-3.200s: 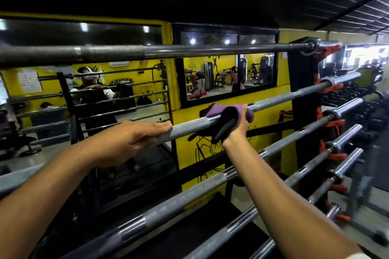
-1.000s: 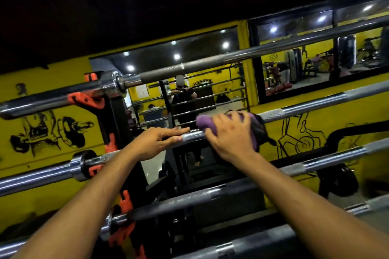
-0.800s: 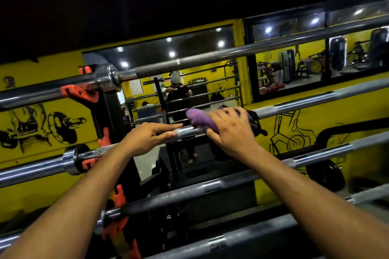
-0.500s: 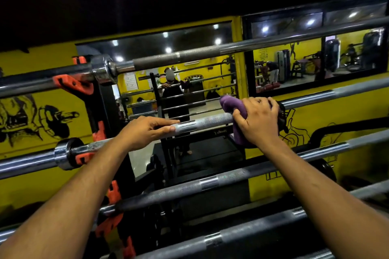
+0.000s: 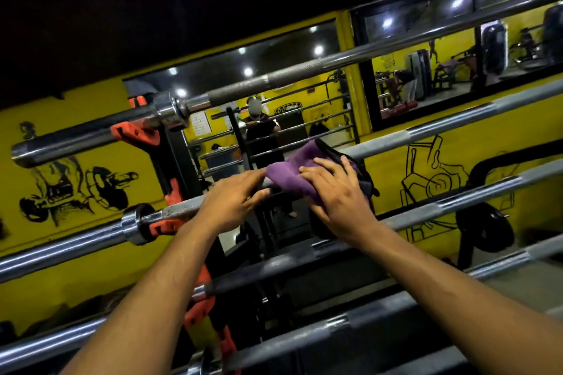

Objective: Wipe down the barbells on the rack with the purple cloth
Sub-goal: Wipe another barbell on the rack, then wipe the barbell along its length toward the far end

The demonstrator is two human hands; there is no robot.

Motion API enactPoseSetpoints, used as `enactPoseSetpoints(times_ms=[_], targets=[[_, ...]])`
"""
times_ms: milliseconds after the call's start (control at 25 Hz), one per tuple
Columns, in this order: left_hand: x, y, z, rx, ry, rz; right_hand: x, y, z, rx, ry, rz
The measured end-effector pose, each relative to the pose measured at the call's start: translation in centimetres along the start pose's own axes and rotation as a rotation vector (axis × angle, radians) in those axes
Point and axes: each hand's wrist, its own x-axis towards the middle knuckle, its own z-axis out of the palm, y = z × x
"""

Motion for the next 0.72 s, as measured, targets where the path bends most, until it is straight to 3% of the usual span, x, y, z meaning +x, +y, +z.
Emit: enactPoseSetpoints(times_ms=[80, 200, 280, 360, 520, 720], targets=[[-4.1, 0.7, 1.4, -0.115, 0.055, 0.05, -2.8, -1.3, -1.5, 0.209, 0.028, 0.073], [-16.2, 3.0, 4.5, -0.437, 0.02, 0.004, -8.8, -5.5, -3.8, 0.573, 0.039, 0.43], [-25.9, 4.1, 7.5, -0.585, -0.029, -0.102, -13.7, -9.3, -4.8, 0.663, -0.007, 0.574], [-35.7, 4.7, 10.6, -0.735, -0.08, -0.322, -18.7, -14.0, -5.6, 0.717, -0.138, 0.676], [-54.3, 6.2, 12.7, -0.962, -0.175, -0.671, -28.4, -25.0, -8.0, 0.711, -0.487, 0.703], [-68.5, 6.6, 8.8, -1.013, -0.194, -0.812, -35.0, -35.2, -12.4, 0.676, -0.694, 0.697]])
